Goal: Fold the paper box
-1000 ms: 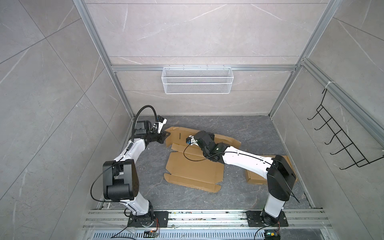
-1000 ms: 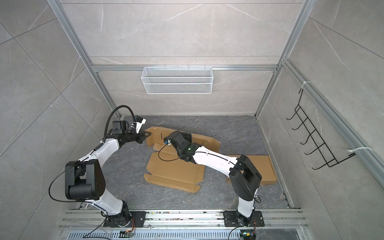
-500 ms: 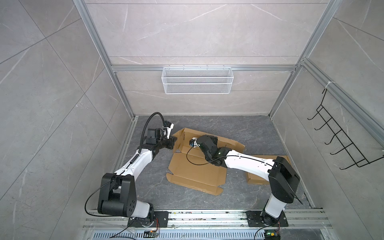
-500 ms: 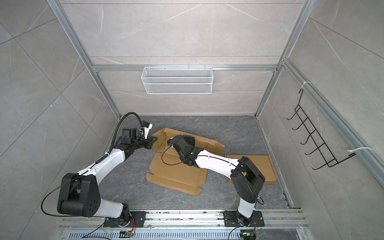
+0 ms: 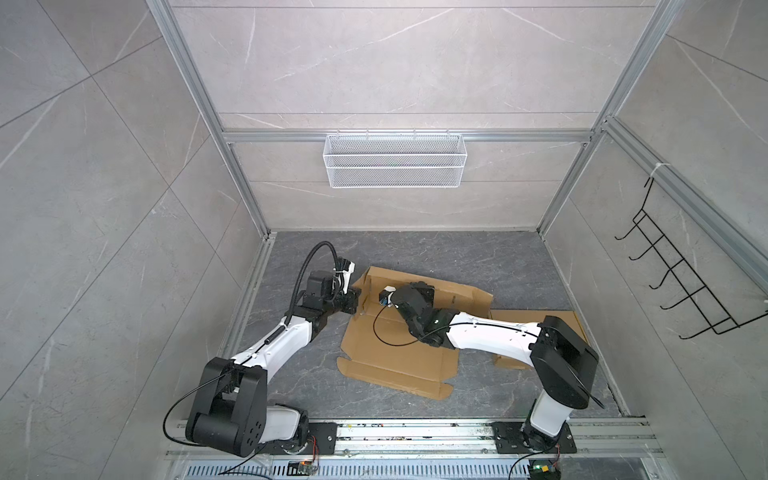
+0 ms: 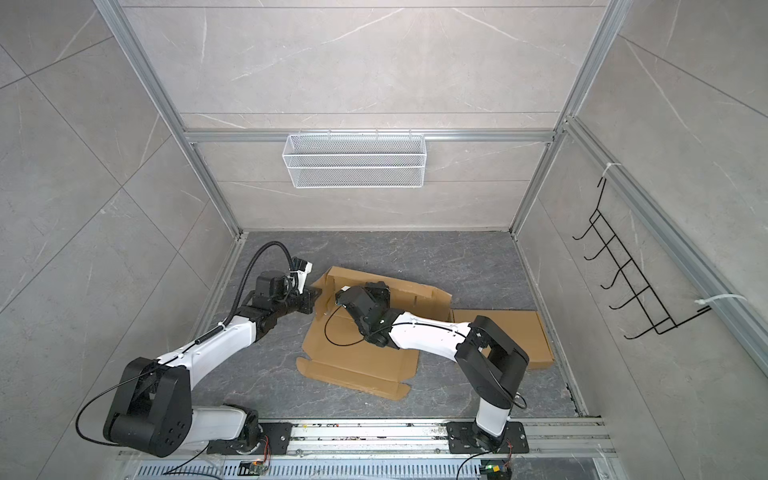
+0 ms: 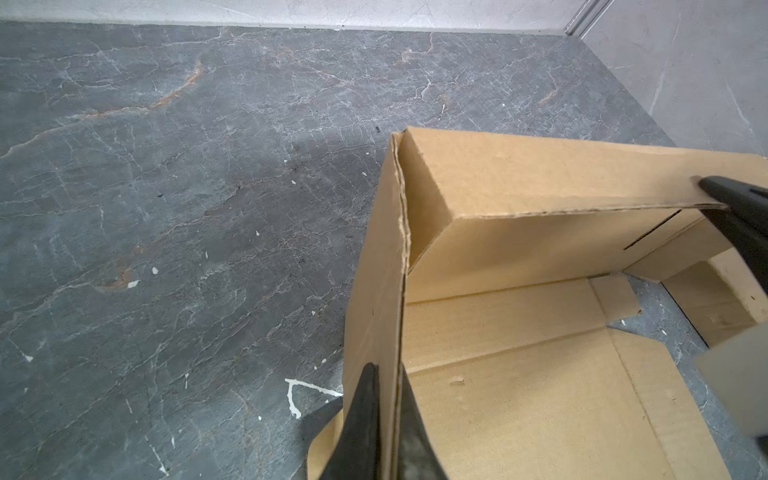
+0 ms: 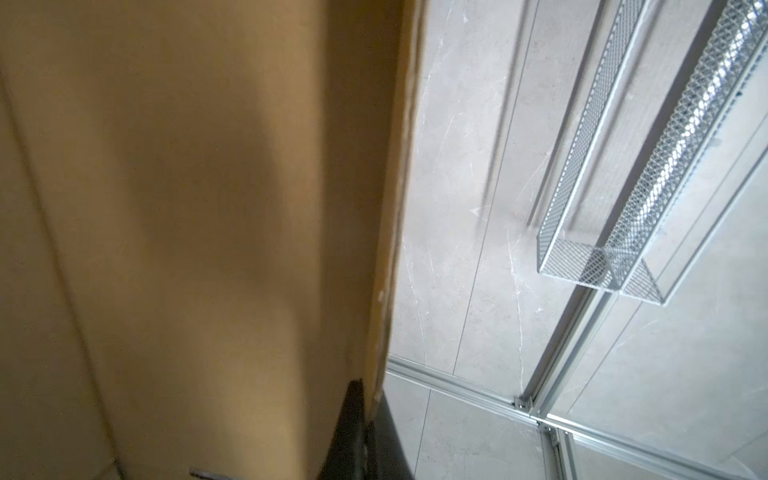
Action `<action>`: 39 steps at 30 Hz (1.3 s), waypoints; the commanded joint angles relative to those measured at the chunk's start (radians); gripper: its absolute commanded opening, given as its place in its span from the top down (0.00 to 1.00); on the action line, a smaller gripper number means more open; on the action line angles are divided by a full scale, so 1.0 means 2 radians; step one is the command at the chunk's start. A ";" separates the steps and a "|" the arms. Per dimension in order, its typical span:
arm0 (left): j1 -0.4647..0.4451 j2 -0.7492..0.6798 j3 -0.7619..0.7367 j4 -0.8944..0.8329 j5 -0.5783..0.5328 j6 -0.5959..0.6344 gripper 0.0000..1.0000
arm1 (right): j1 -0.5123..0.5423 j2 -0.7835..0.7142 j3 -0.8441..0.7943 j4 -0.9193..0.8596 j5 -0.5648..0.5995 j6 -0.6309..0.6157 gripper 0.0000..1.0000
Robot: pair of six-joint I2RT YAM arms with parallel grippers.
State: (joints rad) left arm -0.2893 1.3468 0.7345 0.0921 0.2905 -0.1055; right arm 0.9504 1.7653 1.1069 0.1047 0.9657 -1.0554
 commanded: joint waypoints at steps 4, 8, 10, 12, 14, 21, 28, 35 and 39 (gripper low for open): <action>-0.004 -0.003 0.012 -0.033 0.043 -0.012 0.86 | 0.016 0.028 -0.047 0.117 0.018 -0.053 1.00; -0.004 0.005 0.012 -0.061 0.034 -0.034 0.83 | 0.021 0.029 -0.066 0.156 0.028 -0.068 1.00; -0.004 -0.009 -0.001 -0.065 0.025 -0.045 0.79 | 0.024 0.023 -0.080 0.176 0.028 -0.077 1.00; -0.004 -0.023 -0.007 -0.074 0.015 -0.048 0.76 | 0.026 0.019 -0.090 0.188 0.029 -0.083 1.00; -0.001 -0.034 -0.001 -0.094 0.008 -0.045 0.71 | 0.026 0.017 -0.102 0.204 0.027 -0.096 1.00; 0.048 -0.067 0.063 -0.175 0.064 -0.020 0.49 | 0.026 0.016 -0.113 0.217 0.015 -0.114 1.00; 0.116 -0.112 0.116 -0.226 0.154 -0.007 0.38 | 0.023 0.015 -0.114 0.215 0.009 -0.118 1.00; 0.191 -0.059 0.109 -0.206 0.135 0.030 0.34 | 0.023 0.013 -0.110 0.214 0.004 -0.117 1.00; 0.165 -0.005 0.090 -0.151 0.099 0.034 0.32 | 0.023 0.010 -0.111 0.214 0.002 -0.115 1.00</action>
State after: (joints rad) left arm 0.0757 1.2850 0.9314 -0.2760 0.5278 -0.0849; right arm 0.9936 1.7847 0.9070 0.5995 1.0401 -1.2800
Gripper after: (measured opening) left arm 0.680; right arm 0.049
